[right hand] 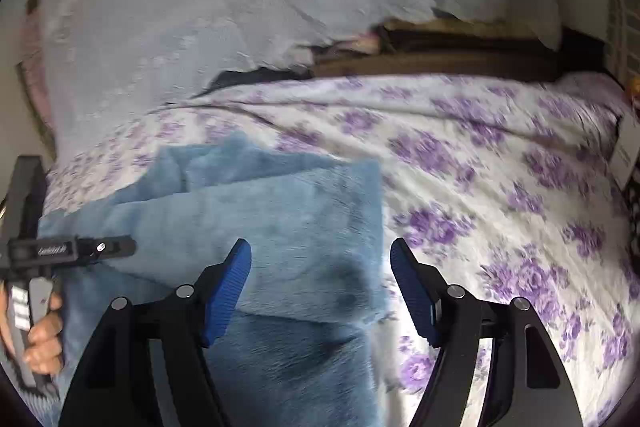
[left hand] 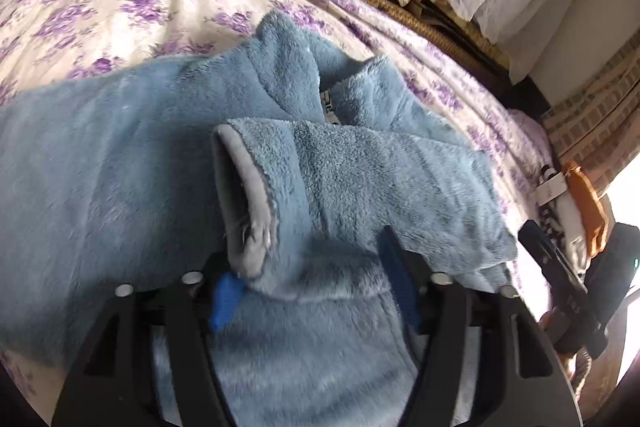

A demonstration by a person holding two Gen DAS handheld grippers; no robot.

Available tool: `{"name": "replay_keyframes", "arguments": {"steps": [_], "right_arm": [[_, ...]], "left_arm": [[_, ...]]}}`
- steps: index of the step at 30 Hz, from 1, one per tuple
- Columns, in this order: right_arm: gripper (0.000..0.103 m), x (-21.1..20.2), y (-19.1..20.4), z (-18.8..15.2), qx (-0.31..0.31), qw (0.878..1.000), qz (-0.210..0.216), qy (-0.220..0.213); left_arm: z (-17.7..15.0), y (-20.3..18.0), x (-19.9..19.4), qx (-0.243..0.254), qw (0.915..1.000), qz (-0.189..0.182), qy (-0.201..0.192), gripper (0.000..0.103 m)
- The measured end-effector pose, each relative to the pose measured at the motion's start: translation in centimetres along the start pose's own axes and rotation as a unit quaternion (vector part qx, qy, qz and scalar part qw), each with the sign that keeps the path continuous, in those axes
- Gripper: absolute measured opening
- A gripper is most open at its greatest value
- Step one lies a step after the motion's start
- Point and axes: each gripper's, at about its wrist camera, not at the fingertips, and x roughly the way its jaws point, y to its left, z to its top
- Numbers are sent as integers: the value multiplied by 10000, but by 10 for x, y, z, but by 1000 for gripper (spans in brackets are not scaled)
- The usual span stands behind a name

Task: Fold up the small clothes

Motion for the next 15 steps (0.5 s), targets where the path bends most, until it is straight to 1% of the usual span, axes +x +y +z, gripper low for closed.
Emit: {"name": "replay_keyframes", "arguments": {"steps": [1, 2, 3, 4, 5, 7, 8, 9, 11, 12, 14, 15], "right_arm": [[88, 6, 8, -5, -217, 9993, 203, 211], [99, 18, 15, -10, -394, 9977, 270, 484], [100, 37, 23, -14, -575, 9941, 216, 891], [100, 49, 30, -15, -817, 9894, -119, 1194], [100, 46, 35, -15, -939, 9890, -208, 1124], [100, 37, 35, -14, -927, 9916, -173, 889], [100, 32, 32, -14, -816, 9934, -85, 803], [100, 27, 24, -13, -610, 9959, 70, 670], [100, 18, 6, -13, -143, 9986, 319, 402], [100, 15, -2, -13, 97, 9987, 418, 289], [100, 15, -14, -14, 460, 9970, 578, 246], [100, 19, -19, -13, 601, 9955, 653, 321]], "left_arm": [[0, 1, -5, -32, 10000, 14, -54, 72], [-1, 1, -11, -47, 9999, 69, -123, 76], [-1, 3, -22, -43, 9994, 238, -256, 80], [-2, 6, -32, -36, 9988, 332, -356, 81], [-3, 11, -47, -32, 9981, 378, -479, 82], [-8, 29, -78, -128, 9961, 465, -738, 89], [-12, 40, -92, -217, 9945, 530, -871, 94], [-16, 58, -110, -370, 9918, 622, -1051, 97], [-31, 106, -143, -835, 9837, 884, -1325, 98], [-34, 121, -149, -972, 9813, 977, -1342, 98], [-42, 171, -161, -1587, 9714, 1187, -1305, 98], [-42, 186, -162, -1819, 9682, 1146, -1278, 98]]}}
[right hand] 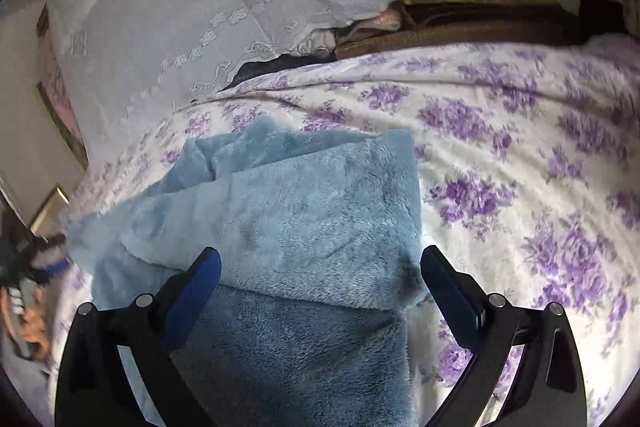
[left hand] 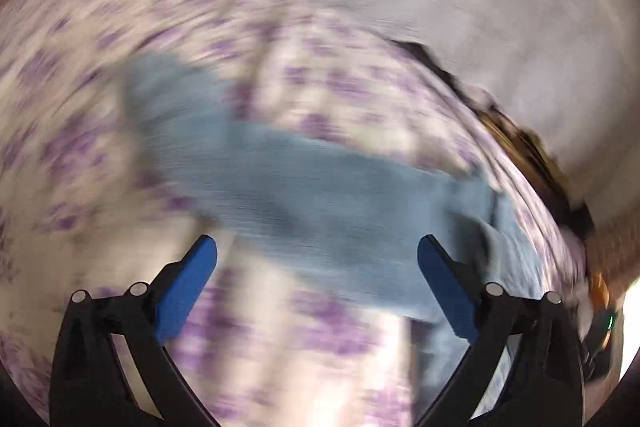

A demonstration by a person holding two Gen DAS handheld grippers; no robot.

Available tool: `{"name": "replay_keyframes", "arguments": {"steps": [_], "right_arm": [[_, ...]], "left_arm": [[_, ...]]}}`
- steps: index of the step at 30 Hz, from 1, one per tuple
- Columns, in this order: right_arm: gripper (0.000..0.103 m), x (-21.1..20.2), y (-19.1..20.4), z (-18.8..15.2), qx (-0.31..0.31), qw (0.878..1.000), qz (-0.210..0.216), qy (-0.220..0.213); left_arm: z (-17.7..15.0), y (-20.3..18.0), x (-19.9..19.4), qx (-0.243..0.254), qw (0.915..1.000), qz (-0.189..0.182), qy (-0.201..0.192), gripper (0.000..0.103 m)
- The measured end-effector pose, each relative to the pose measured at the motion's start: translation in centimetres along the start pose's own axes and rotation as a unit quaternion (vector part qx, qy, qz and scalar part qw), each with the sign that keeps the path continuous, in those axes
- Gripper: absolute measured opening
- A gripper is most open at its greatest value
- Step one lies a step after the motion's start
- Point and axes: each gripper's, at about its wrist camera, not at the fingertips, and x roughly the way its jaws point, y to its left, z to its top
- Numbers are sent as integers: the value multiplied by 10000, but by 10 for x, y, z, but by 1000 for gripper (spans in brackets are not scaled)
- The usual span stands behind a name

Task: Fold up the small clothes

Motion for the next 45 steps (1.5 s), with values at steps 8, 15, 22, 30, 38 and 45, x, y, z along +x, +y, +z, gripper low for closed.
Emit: {"name": "replay_keyframes", "arguments": {"steps": [8, 15, 22, 30, 38, 45], "right_arm": [[100, 12, -24, -6, 878, 9949, 434, 254], [100, 15, -22, -7, 839, 9953, 353, 332], [100, 19, -23, -6, 808, 9953, 317, 437], [100, 20, -22, -6, 794, 9953, 298, 460], [100, 22, -23, -7, 779, 9954, 294, 480], [100, 24, -23, -6, 755, 9954, 284, 510]], "left_arm": [[13, 25, 26, -433, 9987, -144, 235, 88], [21, 29, 36, -467, 9988, 39, 156, 42], [25, 13, 21, -285, 9996, 59, 27, 24], [29, -49, 2, 467, 9987, 168, -87, 21], [23, -113, -12, 993, 9947, 169, -196, 21], [7, -168, -15, 1458, 9891, 60, -211, 21]]}}
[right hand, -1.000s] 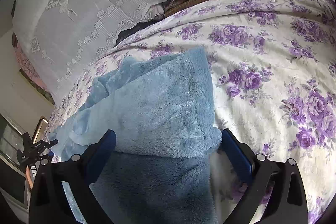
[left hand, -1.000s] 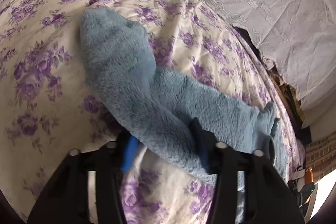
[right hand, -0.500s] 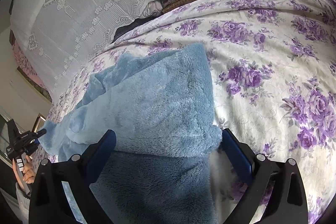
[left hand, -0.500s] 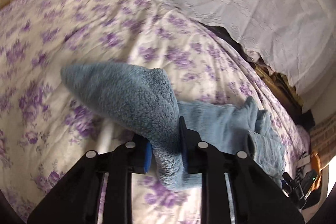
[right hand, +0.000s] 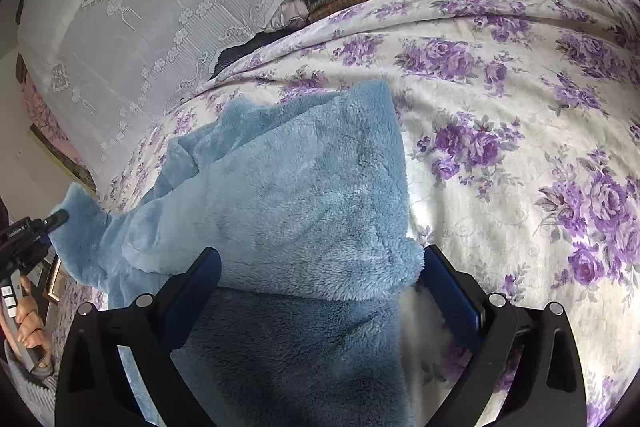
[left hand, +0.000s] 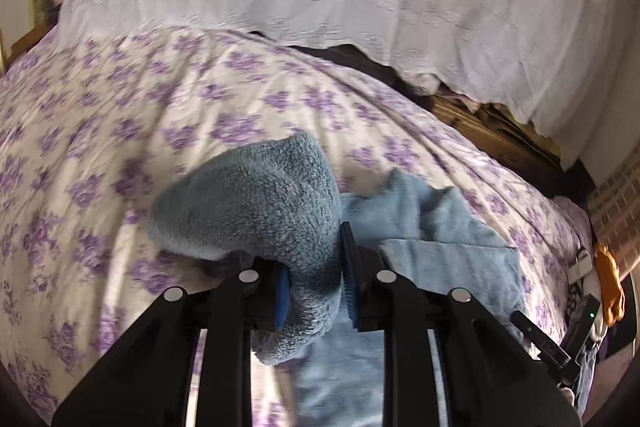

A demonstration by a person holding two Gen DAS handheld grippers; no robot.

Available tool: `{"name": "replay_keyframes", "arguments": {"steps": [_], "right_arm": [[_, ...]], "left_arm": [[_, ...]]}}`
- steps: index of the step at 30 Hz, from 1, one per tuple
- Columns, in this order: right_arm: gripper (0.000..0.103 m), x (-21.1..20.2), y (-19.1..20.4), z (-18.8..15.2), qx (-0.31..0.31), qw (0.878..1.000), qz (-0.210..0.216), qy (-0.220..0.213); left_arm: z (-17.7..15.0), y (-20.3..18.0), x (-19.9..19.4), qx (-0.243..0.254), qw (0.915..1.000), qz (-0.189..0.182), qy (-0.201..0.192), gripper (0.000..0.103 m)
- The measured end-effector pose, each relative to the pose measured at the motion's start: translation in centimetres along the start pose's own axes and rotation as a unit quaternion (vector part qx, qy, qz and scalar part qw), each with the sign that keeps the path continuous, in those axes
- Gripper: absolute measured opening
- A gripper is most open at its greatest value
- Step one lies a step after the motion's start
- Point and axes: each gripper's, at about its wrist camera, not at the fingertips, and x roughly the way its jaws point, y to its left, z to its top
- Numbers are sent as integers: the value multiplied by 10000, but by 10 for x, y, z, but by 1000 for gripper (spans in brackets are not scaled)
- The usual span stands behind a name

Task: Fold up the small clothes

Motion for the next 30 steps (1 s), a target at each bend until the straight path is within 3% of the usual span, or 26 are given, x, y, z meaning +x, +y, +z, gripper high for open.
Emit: {"name": "replay_keyframes", "arguments": {"steps": [11, 19, 20, 21, 23, 25, 26, 30], "right_arm": [[100, 0, 0, 1, 7, 10000, -4, -1], [100, 1, 0, 0, 9, 10000, -7, 1], [100, 1, 0, 0, 10, 10000, -6, 2], [100, 0, 0, 0, 12, 10000, -6, 0], [100, 0, 1, 1, 25, 10000, 6, -4], [100, 1, -1, 0, 51, 10000, 41, -13], [100, 1, -1, 0, 71, 10000, 66, -17], [100, -1, -3, -1, 114, 9999, 115, -32]], "left_arm": [[-14, -96, 19, 903, 9959, 46, -13, 21], [-48, -161, 55, 1701, 9852, 184, 123, 21], [-55, -168, 64, 1835, 9825, 270, 161, 33], [-63, -174, 75, 1995, 9788, 397, 238, 66], [-82, -179, 100, 2196, 9714, 849, 314, 96], [-98, -177, 119, 2390, 9623, 1213, 474, 96], [-102, -175, 123, 2434, 9609, 1203, 539, 96], [-95, -165, 95, 2301, 9694, 701, 489, 96]]}}
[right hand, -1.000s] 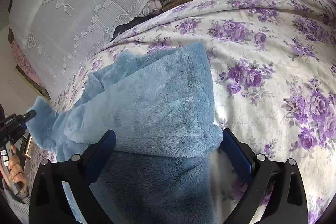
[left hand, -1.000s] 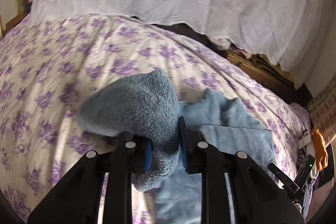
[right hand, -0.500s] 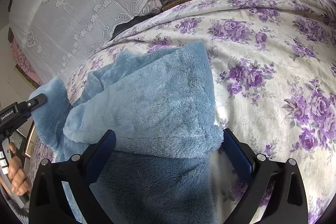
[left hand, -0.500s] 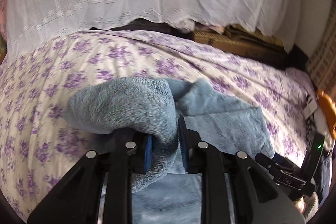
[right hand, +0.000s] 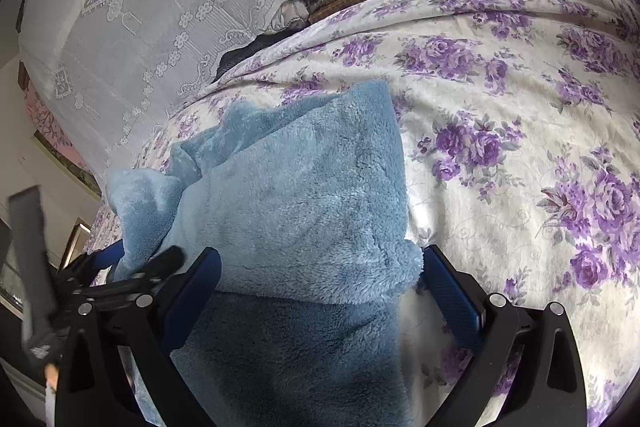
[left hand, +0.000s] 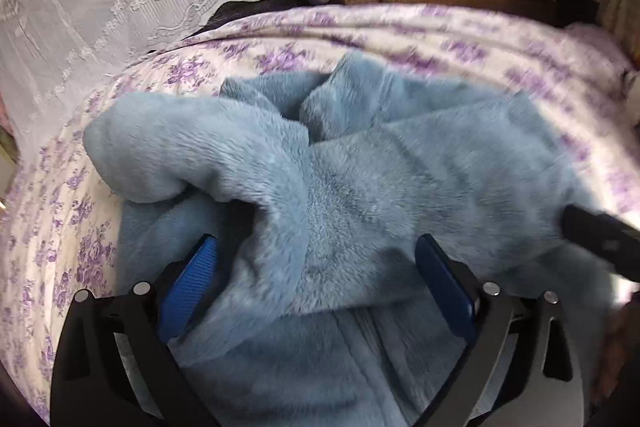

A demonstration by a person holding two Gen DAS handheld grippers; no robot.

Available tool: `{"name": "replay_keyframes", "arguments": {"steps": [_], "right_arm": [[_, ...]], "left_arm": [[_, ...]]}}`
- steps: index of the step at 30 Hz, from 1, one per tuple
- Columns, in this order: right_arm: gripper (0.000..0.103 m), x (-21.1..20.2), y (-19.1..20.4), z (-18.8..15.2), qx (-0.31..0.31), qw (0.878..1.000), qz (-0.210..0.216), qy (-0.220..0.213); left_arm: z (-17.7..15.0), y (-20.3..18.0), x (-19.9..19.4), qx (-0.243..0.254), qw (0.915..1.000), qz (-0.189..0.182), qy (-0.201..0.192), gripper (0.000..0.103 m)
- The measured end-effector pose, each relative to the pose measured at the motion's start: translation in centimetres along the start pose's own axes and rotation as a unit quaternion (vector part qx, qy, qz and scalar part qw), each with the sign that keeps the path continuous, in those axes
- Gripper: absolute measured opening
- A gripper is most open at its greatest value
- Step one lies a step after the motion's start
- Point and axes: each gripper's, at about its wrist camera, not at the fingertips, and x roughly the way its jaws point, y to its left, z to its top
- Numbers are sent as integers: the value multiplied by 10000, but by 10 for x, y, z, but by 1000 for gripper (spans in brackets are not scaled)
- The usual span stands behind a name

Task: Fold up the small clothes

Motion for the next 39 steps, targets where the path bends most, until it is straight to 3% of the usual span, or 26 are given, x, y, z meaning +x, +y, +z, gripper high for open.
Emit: {"name": "replay_keyframes", "arguments": {"steps": [2, 4, 6, 9, 11, 13, 16, 18, 20, 24, 29, 31, 32, 34, 35, 36, 37, 39], "right_arm": [[100, -1, 0, 0, -2, 10000, -4, 1], [100, -1, 0, 1, -3, 10000, -9, 3], [100, -1, 0, 1, -17, 10000, -23, 6], [100, -1, -1, 0, -39, 10000, -40, 12], [100, -1, 0, 1, -63, 10000, -61, 23], [100, -1, 1, 1, -88, 9999, -85, 27], [100, -3, 4, -1, -142, 9998, -155, -12], [100, -8, 14, 0, -307, 9986, -418, -141], [100, -20, 47, -3, -941, 9919, -632, -580], [100, -15, 149, -17, -2439, 9646, -346, -946], [100, 58, 250, -24, -3610, 9284, -668, -574], [94, 85, 260, -21, -3702, 9235, -941, -365], [94, 95, 256, -13, -3579, 9276, -1043, -252], [94, 98, 232, 14, -2846, 9479, -1350, -464], [94, 95, 194, 38, -1954, 9678, -1480, -569], [94, 93, 170, 49, -1356, 9776, -1512, -556], [94, 85, 142, 56, -684, 9855, -1447, -558], [95, 64, 105, 54, -17, 9957, -715, -584]], "left_arm": [[-4, 11, -21, 2, 9997, -204, -124, 98], [-10, 25, -41, 28, 9994, -157, -311, 98], [-16, 47, -57, -59, 9988, 11, -485, 99], [-24, 95, -67, -566, 9950, 473, -675, 99], [-27, 135, -49, -1199, 9892, 716, -436, 99], [-33, 157, -31, -1560, 9866, 423, -211, 98], [-46, 155, 6, -1419, 9896, 72, 219, 99], [-53, 138, 30, -1015, 9927, 379, 528, 99], [-50, 133, 24, -880, 9938, 560, 391, 99], [-55, 149, 26, -1323, 9900, 261, 414, 99], [-58, 149, 23, -1342, 9897, 355, 355, 99], [-61, 152, 20, -1534, 9872, 197, 388, 99], [-60, 155, 20, -1560, 9869, 149, 394, 99], [-62, 151, 18, -1511, 9875, 205, 394, 99], [-62, 150, 19, -1469, 9880, 246, 402, 99], [-63, 150, 19, -1450, 9882, 264, 404, 99], [-63, 149, 19, -1440, 9883, 277, 408, 99], [-62, 147, 20, -1445, 9882, 287, 416, 99]]}}
